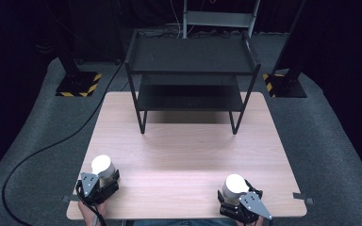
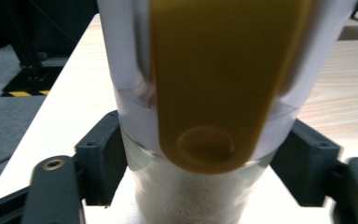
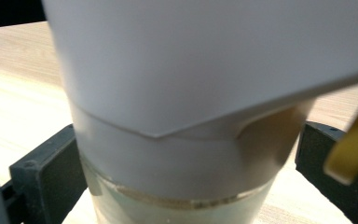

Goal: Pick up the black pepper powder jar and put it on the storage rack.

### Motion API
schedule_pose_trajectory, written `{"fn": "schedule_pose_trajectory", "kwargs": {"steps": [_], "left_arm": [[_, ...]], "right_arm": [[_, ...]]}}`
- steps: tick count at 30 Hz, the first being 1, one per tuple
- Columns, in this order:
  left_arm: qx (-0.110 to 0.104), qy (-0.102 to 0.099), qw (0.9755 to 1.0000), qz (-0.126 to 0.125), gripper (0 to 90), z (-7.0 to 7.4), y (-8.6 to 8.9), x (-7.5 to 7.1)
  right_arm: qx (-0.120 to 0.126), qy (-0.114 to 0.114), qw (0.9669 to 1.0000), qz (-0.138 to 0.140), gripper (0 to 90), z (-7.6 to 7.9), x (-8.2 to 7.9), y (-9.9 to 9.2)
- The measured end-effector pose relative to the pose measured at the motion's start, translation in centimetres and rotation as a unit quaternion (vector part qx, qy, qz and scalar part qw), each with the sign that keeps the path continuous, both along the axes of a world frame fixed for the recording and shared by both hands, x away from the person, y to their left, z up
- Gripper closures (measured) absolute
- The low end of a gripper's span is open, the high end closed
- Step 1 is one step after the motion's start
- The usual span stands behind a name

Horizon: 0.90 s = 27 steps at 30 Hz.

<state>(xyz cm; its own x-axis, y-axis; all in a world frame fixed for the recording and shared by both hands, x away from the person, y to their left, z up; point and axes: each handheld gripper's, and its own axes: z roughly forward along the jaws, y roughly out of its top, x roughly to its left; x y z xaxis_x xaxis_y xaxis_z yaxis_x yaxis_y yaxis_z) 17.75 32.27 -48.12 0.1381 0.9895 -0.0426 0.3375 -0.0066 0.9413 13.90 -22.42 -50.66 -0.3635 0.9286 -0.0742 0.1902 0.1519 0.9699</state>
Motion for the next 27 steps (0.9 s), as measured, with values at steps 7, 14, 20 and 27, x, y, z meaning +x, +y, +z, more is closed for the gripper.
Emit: {"fn": "schedule_pose_trajectory", "kwargs": {"steps": [7, 14, 20, 27], "left_arm": [[0.007, -0.004, 0.9999, -0.007, 29.7, -0.1, 0.1, -0.1], [0.005, -0.001, 0.9997, -0.022, 30.1, 0.2, 0.4, 0.3], [0.010, -0.002, 0.9994, -0.032, 30.1, 0.9, 0.3, 0.4], [0.014, -0.010, 0.9983, -0.056, 30.0, 2.2, 0.3, 0.7]], "right_arm": [[-0.001, 0.000, 1.0000, 0.001, 0.0, 0.0, 0.0, 0.0], [0.002, -0.001, 1.0000, 0.000, 0.0, -0.1, -0.1, -0.1], [0.002, 0.000, 1.0000, 0.002, 0.0, 0.0, 0.0, -0.2], [0.001, 0.002, 1.0000, 0.004, 0.0, 0.0, 0.0, -0.2]]}}
